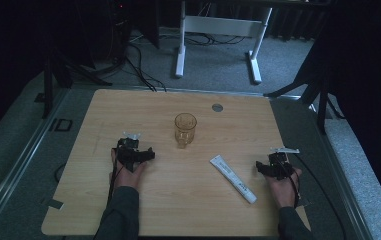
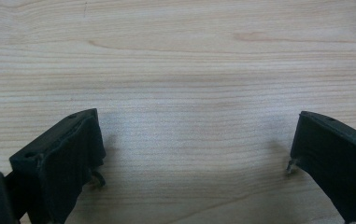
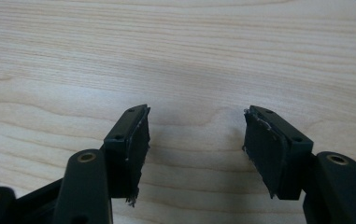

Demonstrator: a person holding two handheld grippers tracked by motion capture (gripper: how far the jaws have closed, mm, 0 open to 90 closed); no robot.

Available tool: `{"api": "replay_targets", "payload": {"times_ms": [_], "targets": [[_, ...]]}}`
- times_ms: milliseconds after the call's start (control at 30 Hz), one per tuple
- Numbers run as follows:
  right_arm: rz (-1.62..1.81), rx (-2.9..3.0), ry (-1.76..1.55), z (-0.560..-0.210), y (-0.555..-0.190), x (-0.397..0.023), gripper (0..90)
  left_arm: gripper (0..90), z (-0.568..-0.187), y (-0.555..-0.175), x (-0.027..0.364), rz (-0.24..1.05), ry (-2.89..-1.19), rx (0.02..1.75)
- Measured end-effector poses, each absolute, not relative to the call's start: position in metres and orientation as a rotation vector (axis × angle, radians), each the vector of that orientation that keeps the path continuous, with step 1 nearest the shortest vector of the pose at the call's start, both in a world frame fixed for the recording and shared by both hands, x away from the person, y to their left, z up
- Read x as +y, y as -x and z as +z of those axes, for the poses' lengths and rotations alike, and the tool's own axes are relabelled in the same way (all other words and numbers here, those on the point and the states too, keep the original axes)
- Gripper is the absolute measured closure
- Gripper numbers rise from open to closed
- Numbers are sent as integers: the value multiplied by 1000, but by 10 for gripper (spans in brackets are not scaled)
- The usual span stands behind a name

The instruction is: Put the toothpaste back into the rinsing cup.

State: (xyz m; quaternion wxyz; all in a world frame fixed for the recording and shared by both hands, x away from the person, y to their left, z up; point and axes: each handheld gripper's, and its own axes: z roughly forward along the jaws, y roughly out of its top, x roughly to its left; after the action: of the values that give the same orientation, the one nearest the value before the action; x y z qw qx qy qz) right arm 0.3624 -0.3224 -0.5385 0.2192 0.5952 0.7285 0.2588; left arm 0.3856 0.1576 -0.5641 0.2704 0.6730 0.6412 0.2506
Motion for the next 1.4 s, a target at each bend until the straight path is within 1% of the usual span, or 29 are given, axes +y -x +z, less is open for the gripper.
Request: {"api": "replay_targets", "payload": {"times_ms": [400, 633, 1000, 1100, 1400], "targets": [[633, 2029, -1589, -529, -354, -319, 413, 19, -564, -386, 158, 675, -1813, 1728], [611, 2017, -1567, -515, -348, -315, 414, 19, -564, -386, 158, 675, -1814, 1728], [551, 2051, -1554, -506, -342, -300, 454, 19, -564, -386, 158, 676, -1813, 1728], [553, 2086, -1570, -505, -341, -296, 485, 20, -564, -386, 158, 675, -1813, 1728], [563, 2166, -1591, -500, -341, -286, 511, 19, -564, -386, 158, 675, -1813, 1728]]}}
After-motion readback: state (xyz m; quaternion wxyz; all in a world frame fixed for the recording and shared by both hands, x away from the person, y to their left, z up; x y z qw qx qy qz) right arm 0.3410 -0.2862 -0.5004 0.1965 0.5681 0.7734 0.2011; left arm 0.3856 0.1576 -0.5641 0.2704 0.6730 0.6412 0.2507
